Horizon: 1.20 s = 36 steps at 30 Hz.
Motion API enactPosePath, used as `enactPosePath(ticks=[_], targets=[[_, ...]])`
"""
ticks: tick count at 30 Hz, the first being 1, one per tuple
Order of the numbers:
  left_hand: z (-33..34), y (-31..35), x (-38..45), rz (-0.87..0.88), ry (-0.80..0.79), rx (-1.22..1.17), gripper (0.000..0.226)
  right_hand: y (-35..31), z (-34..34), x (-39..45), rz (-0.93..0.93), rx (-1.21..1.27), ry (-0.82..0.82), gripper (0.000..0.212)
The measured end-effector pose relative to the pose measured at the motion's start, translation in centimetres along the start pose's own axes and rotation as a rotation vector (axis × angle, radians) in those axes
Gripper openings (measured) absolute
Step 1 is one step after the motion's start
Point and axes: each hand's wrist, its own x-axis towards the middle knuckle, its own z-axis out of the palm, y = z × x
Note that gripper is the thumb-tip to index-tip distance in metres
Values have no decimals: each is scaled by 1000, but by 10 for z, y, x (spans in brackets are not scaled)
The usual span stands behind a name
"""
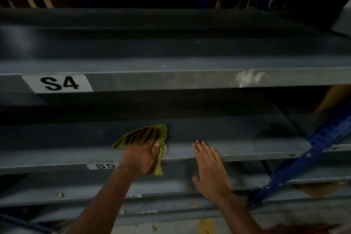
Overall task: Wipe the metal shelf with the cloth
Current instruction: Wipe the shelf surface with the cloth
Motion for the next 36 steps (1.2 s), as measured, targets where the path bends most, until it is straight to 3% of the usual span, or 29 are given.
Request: enactPosePath(ticks=[4,9,18,23,28,33,36], targets=[[-6,-25,7,-74,38,2,95,3,2,2,-35,14,11,108],[1,-17,28,-199,4,8,82,3,1,3,-51,33,30,106],[7,51,29,-50,-5,-19,65,3,-1,6,-60,23,4,100],[19,45,7,58,-83,34,64,1,-3,5,-48,38,5,98],[10,6,-6,35,-26,5,80,0,-11,3,-56,71,24,98],[3,-25,8,-113,-39,54,119,0,-17,1,-80,100,41,98],[4,-17,18,-173,-36,71,122,0,-17,2,-86,97,43,96]])
